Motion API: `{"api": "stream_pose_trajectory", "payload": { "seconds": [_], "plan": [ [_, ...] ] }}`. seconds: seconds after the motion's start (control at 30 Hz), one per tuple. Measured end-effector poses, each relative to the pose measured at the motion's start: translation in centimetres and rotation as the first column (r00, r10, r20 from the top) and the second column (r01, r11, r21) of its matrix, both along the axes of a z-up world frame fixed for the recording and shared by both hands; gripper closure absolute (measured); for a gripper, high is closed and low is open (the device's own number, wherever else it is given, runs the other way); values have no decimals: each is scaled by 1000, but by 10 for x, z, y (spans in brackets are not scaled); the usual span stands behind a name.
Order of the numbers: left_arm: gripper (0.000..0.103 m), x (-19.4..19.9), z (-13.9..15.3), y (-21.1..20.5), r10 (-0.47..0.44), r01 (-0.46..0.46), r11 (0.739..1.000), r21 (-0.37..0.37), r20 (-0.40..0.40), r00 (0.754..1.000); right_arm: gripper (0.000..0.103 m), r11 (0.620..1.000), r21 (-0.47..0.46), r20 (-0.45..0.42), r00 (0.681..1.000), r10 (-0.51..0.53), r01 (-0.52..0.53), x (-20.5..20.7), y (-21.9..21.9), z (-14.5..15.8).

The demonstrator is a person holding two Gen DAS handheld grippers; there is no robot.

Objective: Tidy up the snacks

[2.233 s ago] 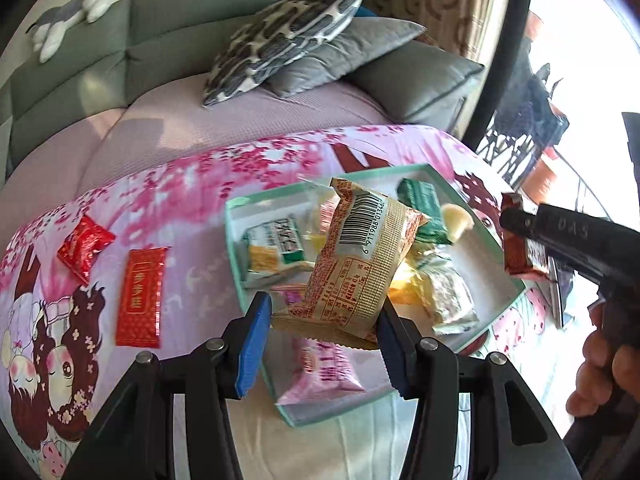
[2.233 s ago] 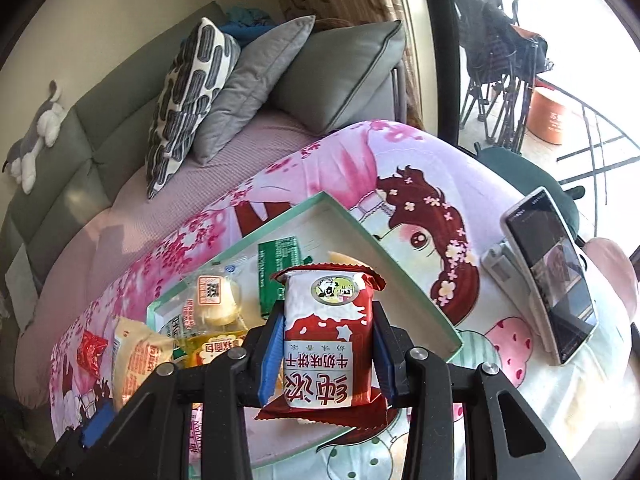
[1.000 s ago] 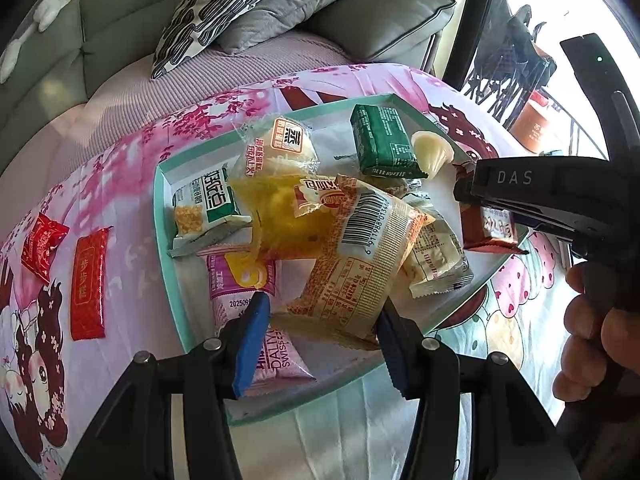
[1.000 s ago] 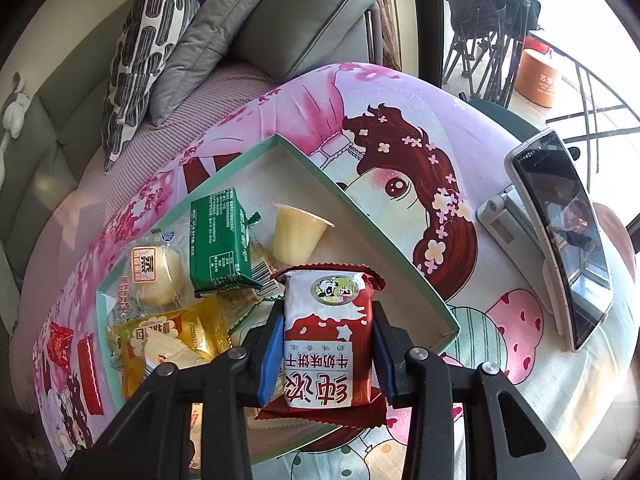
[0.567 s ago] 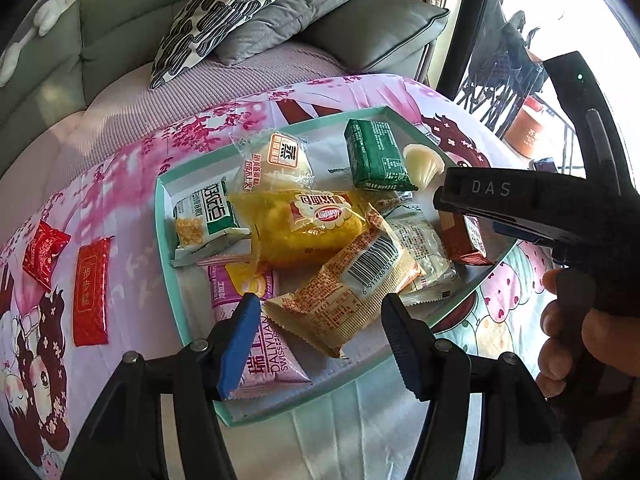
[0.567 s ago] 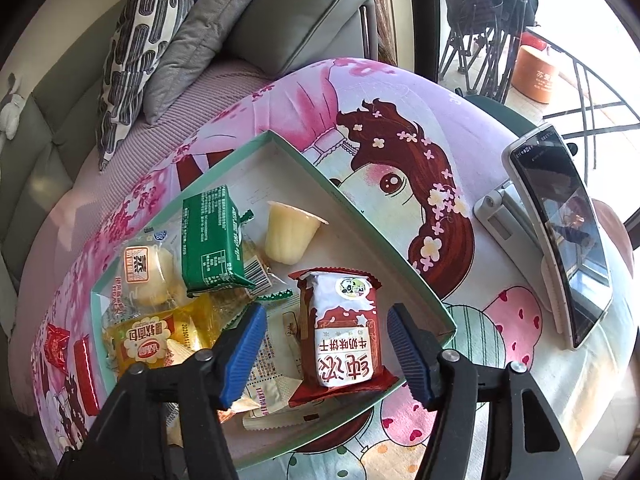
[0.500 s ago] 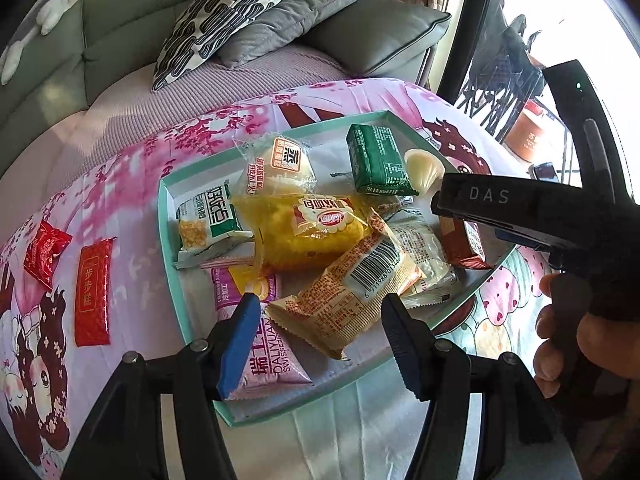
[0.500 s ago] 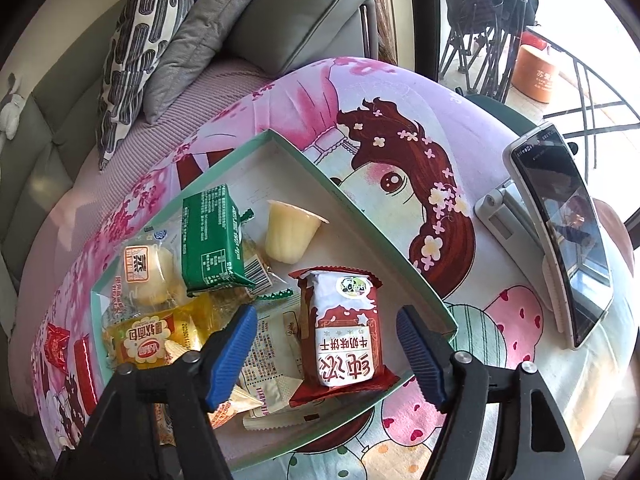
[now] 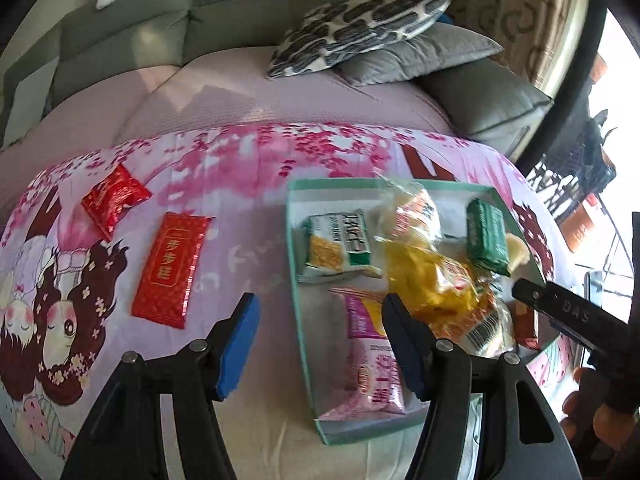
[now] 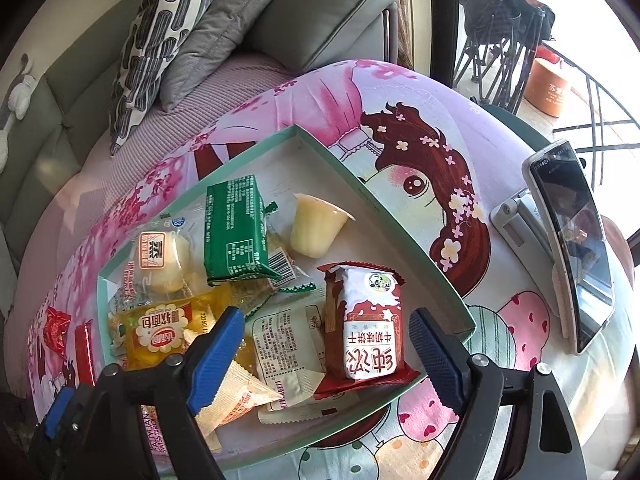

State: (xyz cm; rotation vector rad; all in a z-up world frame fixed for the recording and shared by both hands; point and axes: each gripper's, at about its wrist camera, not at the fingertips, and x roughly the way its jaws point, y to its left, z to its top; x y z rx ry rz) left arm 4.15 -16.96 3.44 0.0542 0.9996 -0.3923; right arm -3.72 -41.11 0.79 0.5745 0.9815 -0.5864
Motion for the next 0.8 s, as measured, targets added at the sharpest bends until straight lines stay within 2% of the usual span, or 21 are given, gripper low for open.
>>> {"api": "stream_pose_trajectory", "payload": {
  "seconds": [0.1, 0.37, 0.47, 0.57, 0.8],
  "plan": [
    [38, 13, -3, 24, 90, -90, 996, -11, -22, 996, 16, 999, -10, 3, 1000, 31, -31, 5, 8, 3],
    [38, 36, -10, 74, 242, -244, 970, -16, -57, 968, 16, 993, -41, 22, 993, 114, -113, 15, 35, 15],
    [37, 39, -12, 87, 276, -278, 961, -15, -61, 959, 16, 988, -54, 30, 989, 148, -146, 20, 47, 19],
    [25, 43, -12, 100, 312, -313, 949, -20, -67, 948, 16, 983, -62, 32, 984, 177, -175, 24, 57, 21],
    [25, 46, -11, 114, 350, -352, 935, -32, -69, 934, 16, 968, -80, 31, 970, 241, -238, 33, 79, 25]
  ]
}}
